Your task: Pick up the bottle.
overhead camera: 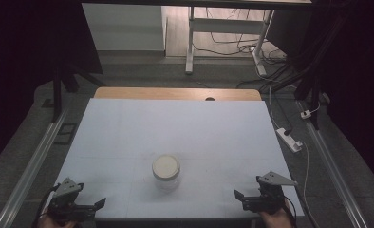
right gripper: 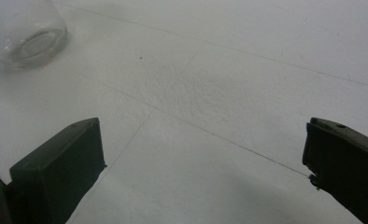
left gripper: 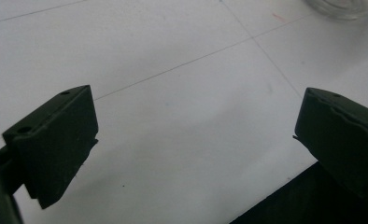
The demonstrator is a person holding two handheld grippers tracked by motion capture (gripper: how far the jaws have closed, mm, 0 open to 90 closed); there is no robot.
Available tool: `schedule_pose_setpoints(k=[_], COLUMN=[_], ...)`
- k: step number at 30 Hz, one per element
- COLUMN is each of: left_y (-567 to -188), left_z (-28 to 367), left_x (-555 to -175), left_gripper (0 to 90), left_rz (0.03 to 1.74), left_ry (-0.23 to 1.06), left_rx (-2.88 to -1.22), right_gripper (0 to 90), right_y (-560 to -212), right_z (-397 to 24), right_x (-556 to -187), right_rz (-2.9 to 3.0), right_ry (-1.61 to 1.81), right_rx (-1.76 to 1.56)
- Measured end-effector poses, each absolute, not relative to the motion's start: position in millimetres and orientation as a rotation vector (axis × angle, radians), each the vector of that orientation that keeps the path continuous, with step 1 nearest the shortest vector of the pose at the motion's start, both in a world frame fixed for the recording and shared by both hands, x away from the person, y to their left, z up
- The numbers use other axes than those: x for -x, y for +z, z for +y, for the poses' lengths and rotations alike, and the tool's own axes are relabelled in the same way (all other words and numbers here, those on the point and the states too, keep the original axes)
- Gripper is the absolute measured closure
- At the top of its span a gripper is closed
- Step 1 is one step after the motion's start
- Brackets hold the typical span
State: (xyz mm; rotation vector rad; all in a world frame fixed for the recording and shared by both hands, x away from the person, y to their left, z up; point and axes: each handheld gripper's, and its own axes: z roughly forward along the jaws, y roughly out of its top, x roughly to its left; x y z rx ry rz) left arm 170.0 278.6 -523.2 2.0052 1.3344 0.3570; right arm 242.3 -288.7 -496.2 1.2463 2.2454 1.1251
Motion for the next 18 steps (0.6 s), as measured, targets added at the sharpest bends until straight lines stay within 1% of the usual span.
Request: schedule_pose_setpoints(k=[13, 18], left_y=[-524.2, -524.3], left_z=[278.1, 277.7], left_x=[-173.1, -173.5], left_gripper=[0.0, 0.0], left_rz=[1.386, 1.372], left_ry=[0.354, 0.344], left_rx=[-2.015, -2.025], right_gripper=[0.0, 0.0], right_y=[-497.8, -498.1], right_z=[-286.7, -285.4], right_x=[-244.5, -244.8], right_rz=[2.298, 2.303], right_ry=[1.114, 1.1], right_rx=[-1.235, -1.235])
